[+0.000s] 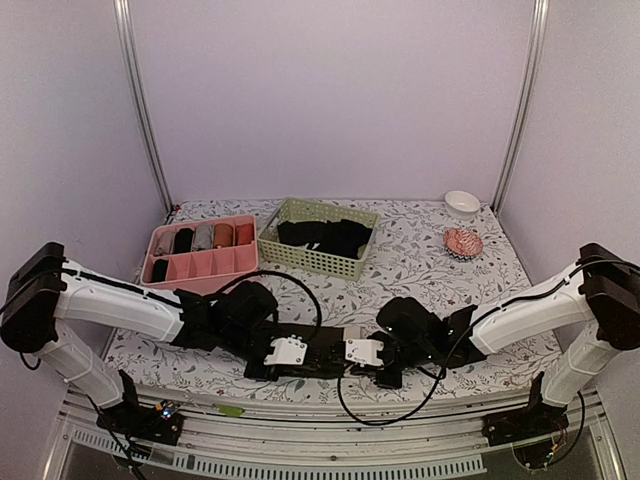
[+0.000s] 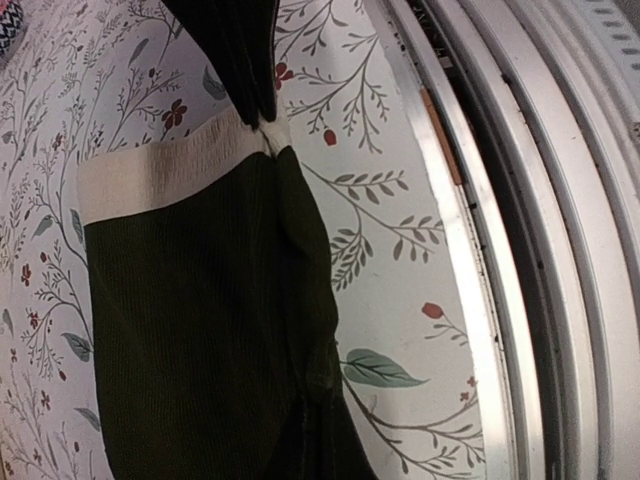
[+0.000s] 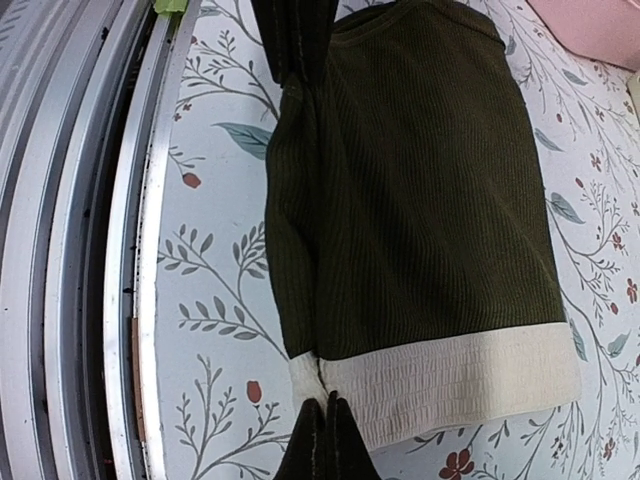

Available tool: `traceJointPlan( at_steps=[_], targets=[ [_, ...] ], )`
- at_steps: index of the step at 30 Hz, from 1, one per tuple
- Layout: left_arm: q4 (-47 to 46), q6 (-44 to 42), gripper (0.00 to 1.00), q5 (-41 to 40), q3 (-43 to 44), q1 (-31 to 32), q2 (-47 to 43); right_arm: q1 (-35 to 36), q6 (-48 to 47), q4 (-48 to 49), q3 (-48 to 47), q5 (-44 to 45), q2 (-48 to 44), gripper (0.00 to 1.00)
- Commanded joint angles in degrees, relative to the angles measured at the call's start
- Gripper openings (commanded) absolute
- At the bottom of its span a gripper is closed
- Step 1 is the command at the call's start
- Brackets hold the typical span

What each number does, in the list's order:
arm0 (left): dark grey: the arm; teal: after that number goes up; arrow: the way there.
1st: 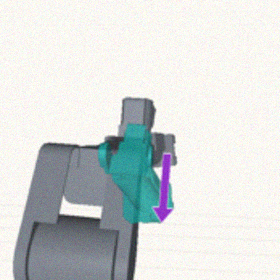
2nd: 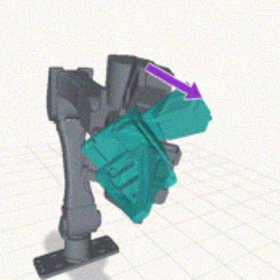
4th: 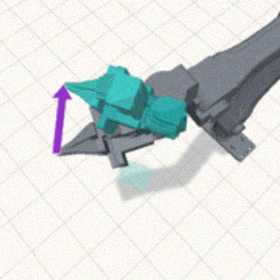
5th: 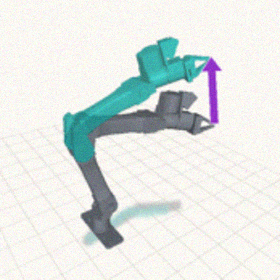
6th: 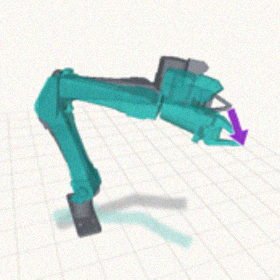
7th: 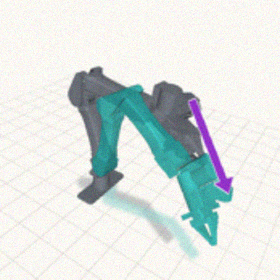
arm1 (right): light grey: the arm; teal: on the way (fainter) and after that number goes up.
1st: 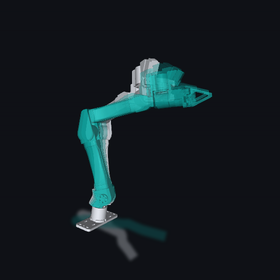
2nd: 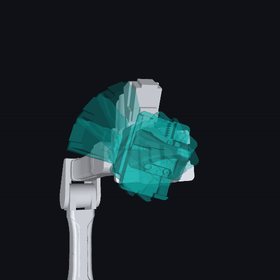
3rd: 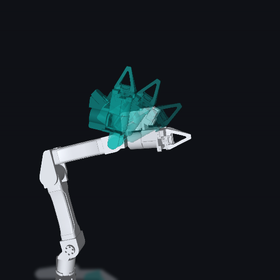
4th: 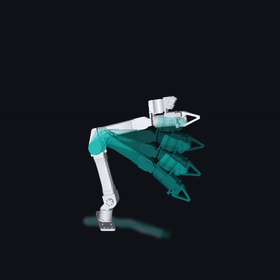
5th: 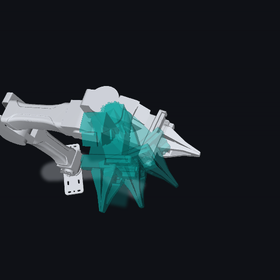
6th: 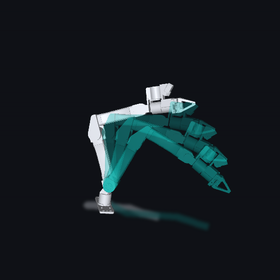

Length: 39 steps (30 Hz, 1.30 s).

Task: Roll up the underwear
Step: Pick up the underwear from the center of the board, then fold the underwear at the center of the board.

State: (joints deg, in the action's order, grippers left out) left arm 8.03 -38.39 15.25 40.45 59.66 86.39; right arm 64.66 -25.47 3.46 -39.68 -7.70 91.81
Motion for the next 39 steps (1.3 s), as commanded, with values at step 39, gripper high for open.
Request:
traceJointPlan(
  at_steps=[39],
  targets=[
    [-3.0,-10.5,0.0,1.5,10.8,-14.6,9.4,-17.5,-5.4,-15.0,-23.4,-13.0,13.4,0.0]
  ],
)
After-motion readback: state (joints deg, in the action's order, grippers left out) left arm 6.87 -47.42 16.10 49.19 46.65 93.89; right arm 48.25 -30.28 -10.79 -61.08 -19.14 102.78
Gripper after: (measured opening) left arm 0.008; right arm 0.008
